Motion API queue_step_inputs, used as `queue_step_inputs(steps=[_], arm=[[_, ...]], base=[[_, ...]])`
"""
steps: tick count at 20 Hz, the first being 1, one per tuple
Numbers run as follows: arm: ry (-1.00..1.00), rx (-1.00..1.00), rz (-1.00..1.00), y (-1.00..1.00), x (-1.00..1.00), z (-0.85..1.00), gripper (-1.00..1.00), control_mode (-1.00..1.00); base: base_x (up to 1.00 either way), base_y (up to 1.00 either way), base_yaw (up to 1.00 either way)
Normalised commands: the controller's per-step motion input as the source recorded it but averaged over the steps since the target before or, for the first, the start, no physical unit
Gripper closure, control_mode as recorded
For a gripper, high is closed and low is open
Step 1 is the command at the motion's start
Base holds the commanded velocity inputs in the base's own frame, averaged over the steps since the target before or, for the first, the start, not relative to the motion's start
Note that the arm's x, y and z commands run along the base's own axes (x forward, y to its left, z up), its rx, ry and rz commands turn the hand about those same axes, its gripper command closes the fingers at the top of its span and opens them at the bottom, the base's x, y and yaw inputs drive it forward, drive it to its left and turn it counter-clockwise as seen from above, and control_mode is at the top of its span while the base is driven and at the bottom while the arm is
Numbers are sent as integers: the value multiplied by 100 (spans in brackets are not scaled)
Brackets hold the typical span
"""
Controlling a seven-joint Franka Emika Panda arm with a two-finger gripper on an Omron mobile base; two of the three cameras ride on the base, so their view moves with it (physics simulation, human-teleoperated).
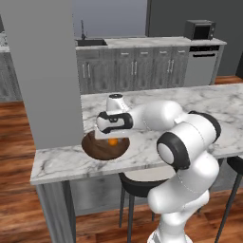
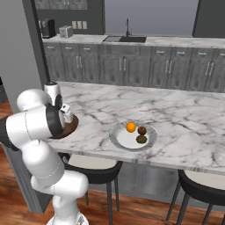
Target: Take the fruits from the plate on the dining counter and place two fruits in each bowl.
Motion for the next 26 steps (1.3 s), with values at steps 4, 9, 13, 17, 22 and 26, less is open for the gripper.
queue_step_inputs(steps=[4,9,13,17,22,26], arm=[[0,0,0,1,0,-53,100,-100],[0,0,0,24,0,-4,100,-100],[3,0,0,13,0,2,100,-100],[0,0,0,0,0,0,-100,-100],[0,0,0,0,0,0,-100,-100],[0,0,0,0,0,11,-100,-100]], base=[[0,0,0],[0,0,0],[0,0,0],[0,0,0],[0,0,0],[0,0,0]])
